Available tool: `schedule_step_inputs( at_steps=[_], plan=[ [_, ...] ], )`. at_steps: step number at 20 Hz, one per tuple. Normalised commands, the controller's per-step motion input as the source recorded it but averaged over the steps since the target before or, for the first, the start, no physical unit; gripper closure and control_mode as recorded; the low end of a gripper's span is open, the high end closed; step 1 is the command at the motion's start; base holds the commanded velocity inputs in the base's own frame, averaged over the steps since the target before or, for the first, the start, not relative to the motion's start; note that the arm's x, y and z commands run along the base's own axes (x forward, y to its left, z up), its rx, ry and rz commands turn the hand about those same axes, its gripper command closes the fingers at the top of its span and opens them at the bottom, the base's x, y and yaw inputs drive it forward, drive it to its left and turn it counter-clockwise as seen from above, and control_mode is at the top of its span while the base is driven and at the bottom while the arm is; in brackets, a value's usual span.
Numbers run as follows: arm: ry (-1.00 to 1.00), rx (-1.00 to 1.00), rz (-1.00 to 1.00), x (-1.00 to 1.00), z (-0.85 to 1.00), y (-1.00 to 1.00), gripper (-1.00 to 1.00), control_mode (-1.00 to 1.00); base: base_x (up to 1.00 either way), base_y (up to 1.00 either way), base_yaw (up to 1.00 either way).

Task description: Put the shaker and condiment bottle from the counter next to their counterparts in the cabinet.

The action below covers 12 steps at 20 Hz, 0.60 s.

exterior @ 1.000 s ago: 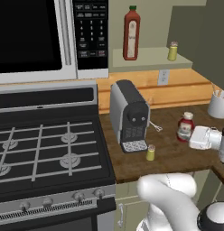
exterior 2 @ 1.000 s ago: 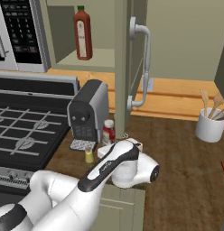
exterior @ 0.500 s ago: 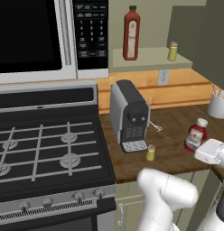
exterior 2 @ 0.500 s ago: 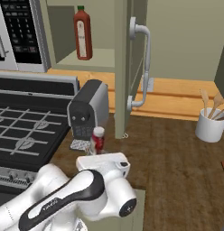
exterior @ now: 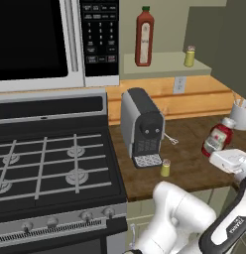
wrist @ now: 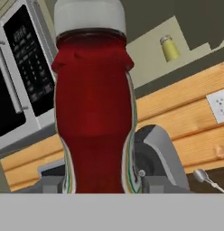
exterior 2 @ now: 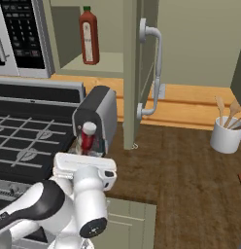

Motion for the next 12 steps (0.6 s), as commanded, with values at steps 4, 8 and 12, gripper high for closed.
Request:
schedule_step_inputs(
  at_steps=[4, 8, 12],
  plan=[
    [0.1, 0.02, -0.12, -0.22, 0.88, 0.23, 1.0, -1.0, 0.0, 0.0, 0.0],
    [0.09, 0.0, -0.13, -0.15, 0.79, 0.34, 1.0, -1.0, 0.0, 0.0, 0.0],
    [0.06, 0.0, -0.17, -0.02, 0.71, 0.43, 1.0, -1.0, 0.0, 0.0, 0.0]
  ],
)
